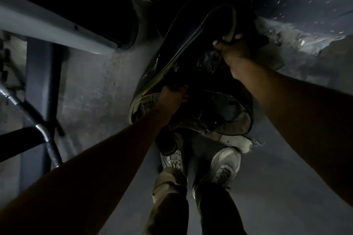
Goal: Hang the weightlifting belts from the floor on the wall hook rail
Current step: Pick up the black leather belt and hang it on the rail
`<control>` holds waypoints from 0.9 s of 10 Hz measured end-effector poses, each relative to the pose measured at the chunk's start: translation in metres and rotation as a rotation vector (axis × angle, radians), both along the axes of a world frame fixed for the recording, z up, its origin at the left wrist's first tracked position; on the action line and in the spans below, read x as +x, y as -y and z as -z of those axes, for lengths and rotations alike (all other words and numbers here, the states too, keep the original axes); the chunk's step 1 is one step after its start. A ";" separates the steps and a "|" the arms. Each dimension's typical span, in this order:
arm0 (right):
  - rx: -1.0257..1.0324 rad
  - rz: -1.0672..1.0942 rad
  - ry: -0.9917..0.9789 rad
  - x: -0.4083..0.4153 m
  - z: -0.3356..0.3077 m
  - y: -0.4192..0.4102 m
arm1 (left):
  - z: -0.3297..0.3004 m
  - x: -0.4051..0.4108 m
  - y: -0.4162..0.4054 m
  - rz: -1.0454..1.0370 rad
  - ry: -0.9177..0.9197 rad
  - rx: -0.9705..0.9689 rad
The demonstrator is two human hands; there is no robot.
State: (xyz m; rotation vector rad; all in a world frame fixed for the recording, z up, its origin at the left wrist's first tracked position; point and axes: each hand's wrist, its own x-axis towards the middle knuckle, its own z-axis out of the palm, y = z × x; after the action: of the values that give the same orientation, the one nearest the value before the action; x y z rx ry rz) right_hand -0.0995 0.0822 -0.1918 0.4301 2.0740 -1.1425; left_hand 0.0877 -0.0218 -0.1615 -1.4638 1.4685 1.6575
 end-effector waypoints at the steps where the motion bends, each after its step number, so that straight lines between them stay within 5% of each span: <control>1: -0.069 -0.081 0.045 -0.008 -0.001 -0.005 | -0.002 0.002 0.002 0.050 0.028 -0.020; 4: 0.091 -0.475 -0.174 0.005 -0.100 -0.004 | -0.107 -0.028 -0.004 0.163 -0.069 -0.144; 8: 0.625 -1.278 -0.963 -0.020 -0.306 -0.050 | -0.331 -0.092 0.033 0.377 -0.460 -0.542; 9: 0.558 -1.365 -1.042 -0.013 -0.370 -0.060 | -0.385 -0.109 0.040 0.455 -0.402 -0.525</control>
State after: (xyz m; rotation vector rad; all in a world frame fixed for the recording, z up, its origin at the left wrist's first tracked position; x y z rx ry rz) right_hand -0.1126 0.1423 0.1786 -1.4575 2.5937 0.1749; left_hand -0.0213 -0.0613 0.2232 -0.9291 2.3887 1.3833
